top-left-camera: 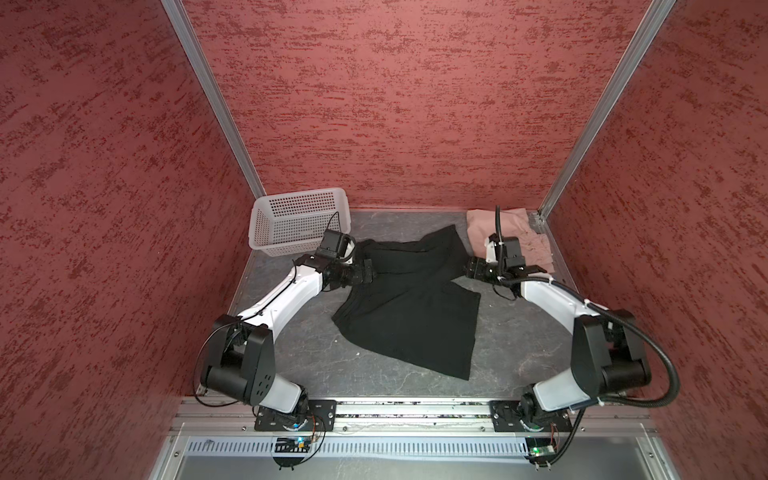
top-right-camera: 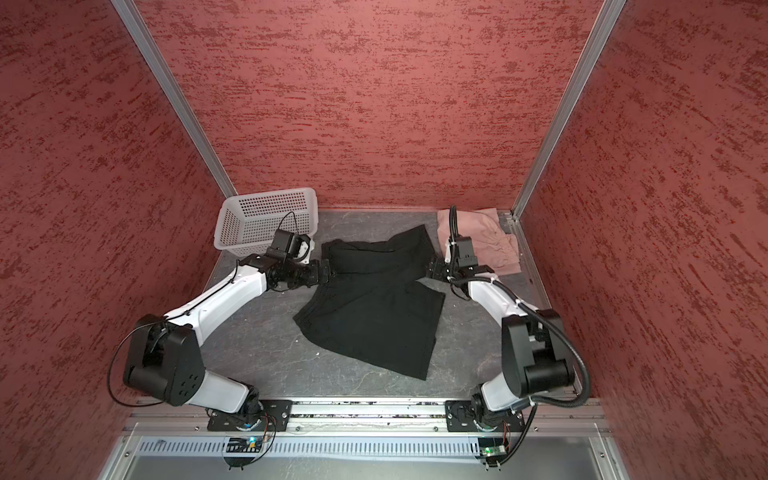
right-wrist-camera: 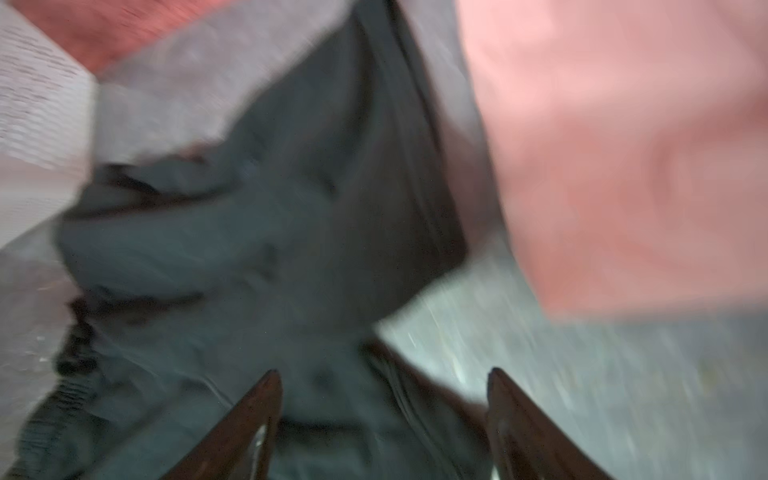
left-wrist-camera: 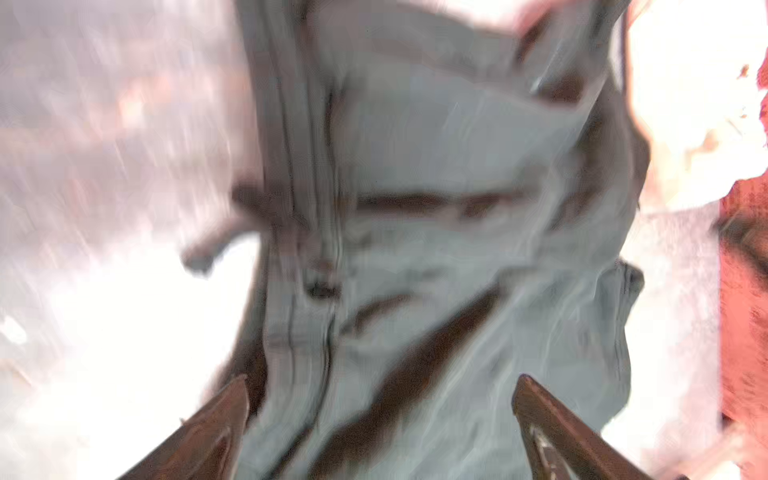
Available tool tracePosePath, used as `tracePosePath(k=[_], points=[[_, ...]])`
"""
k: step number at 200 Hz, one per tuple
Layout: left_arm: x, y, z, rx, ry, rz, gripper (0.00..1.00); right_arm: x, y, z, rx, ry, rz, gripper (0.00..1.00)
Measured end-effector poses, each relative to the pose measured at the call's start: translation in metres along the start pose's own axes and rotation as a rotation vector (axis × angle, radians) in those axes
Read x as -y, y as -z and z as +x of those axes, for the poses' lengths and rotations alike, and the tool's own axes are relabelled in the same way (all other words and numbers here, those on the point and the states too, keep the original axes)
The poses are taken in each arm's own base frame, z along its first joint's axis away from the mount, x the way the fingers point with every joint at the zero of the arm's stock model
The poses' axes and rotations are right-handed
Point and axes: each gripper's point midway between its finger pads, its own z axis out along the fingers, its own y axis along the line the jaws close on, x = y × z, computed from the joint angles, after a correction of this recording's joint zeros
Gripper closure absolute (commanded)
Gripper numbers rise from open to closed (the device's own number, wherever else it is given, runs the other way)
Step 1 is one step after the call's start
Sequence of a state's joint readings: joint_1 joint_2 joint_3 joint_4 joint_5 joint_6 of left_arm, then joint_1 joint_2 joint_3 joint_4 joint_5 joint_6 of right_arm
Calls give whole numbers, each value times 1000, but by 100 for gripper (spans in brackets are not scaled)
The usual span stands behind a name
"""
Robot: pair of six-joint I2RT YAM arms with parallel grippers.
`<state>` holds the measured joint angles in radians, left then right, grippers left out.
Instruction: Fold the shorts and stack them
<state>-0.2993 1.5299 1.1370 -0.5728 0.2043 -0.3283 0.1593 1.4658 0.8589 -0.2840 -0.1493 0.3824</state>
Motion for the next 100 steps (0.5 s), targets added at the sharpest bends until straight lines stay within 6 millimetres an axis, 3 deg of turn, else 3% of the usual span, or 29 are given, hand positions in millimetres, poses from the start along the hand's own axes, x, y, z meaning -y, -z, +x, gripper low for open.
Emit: tracePosePath(k=[17,36,54,75,100], points=[[-4,-13,-12,10,-10,-11,1,15,5,29,-38,-43,36,28],[-16,-29,0,-29,0,-25,1,24,5,44,-56,-70,55,32],[-25,-37,25,-77,17,-20,1,28,0,52,-60,-85,56,38],[-35,-45,62,-145,51,-15,1,30,-11,55,-68,-94,52,57],[-43,-49,99,-197,82,-24,1,35,-34,62,-107,-101,59,71]])
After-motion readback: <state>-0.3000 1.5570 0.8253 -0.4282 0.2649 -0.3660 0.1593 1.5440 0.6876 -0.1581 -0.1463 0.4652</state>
